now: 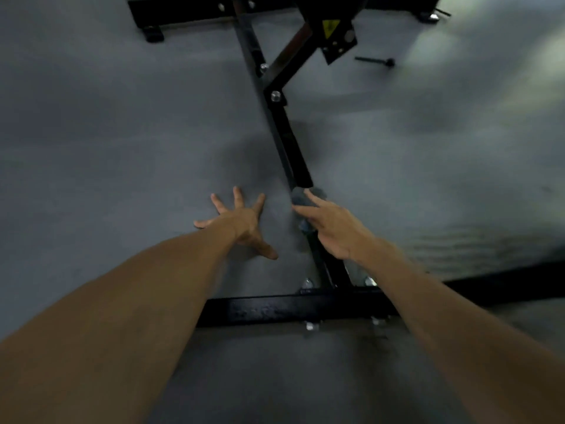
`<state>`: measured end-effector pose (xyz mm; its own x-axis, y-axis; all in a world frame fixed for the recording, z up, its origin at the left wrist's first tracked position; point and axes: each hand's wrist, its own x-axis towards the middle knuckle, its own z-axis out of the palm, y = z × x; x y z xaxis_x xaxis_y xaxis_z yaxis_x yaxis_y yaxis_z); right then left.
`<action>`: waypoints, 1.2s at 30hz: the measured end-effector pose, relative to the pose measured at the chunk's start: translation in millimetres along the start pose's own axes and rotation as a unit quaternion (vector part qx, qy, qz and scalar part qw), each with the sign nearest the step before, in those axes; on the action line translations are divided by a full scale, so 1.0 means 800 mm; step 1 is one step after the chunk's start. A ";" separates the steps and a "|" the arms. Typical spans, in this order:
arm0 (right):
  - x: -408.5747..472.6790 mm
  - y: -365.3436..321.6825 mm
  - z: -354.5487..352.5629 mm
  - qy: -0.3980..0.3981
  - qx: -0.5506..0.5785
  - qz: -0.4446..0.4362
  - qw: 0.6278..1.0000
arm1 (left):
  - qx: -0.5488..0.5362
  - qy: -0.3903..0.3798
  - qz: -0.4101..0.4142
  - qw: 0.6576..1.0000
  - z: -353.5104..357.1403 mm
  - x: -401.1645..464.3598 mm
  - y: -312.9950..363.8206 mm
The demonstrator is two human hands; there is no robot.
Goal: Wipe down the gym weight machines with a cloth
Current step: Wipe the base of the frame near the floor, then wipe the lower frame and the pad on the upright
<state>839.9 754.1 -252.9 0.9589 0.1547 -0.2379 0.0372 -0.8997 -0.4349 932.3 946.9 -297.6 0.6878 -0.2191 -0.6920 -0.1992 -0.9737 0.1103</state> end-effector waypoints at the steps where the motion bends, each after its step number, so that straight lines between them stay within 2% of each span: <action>1: -0.029 0.002 0.003 0.027 0.045 0.005 0.999 | 0.017 0.009 0.009 1.000 0.002 0.006 -0.001; 5: -0.140 -0.026 0.017 0.164 0.154 0.058 0.973 | 0.063 0.034 0.030 0.997 0.008 0.021 -0.002; 9: -0.209 -0.058 0.075 0.266 0.209 0.133 0.931 | 0.080 0.056 0.104 0.990 0.002 -0.009 -0.007; 12: -0.235 -0.091 0.129 0.323 0.169 0.157 0.918 | 0.056 0.034 0.169 0.983 -0.003 -0.056 -0.029; 15: -0.233 -0.151 0.179 0.355 0.148 0.143 0.912 | -0.031 0.097 0.196 0.975 0.018 -0.109 -0.075; 17: -0.219 -0.198 0.214 0.355 0.149 0.125 0.914 | -0.086 0.153 0.190 0.966 0.037 -0.141 -0.110; 20: -0.177 -0.275 0.274 0.305 0.085 0.043 0.948 | -0.121 0.232 0.158 0.952 0.060 -0.178 -0.178; 24: -0.140 -0.341 0.327 0.174 0.034 0.019 0.984 | -0.113 0.239 0.116 0.957 0.091 -0.237 -0.254; 28: -0.150 -0.319 0.320 0.102 -0.055 -0.011 0.993 | -0.062 0.212 0.110 0.969 0.107 -0.268 -0.290; 31: -0.165 -0.282 0.308 0.087 -0.064 0.068 0.992 | -0.030 0.222 0.126 0.966 0.101 -0.263 -0.281; 33: -0.176 -0.272 0.300 0.098 -0.074 0.084 0.989 | -0.026 0.241 0.137 0.960 0.093 -0.257 -0.265; 34: -0.180 -0.271 0.298 0.101 -0.072 0.076 0.989 | -0.023 0.250 0.147 0.957 0.090 -0.257 -0.254; 36: -0.185 -0.265 0.283 0.102 0.019 0.085 0.991 | -0.016 0.256 0.174 0.951 0.084 -0.259 -0.230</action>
<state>626.0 1014.7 -322.2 0.9874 -0.0874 -0.1321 -0.1371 -0.8894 -0.4360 779.6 1175.3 -222.1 0.8354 -0.5217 -0.1728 -0.4608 -0.8363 0.2971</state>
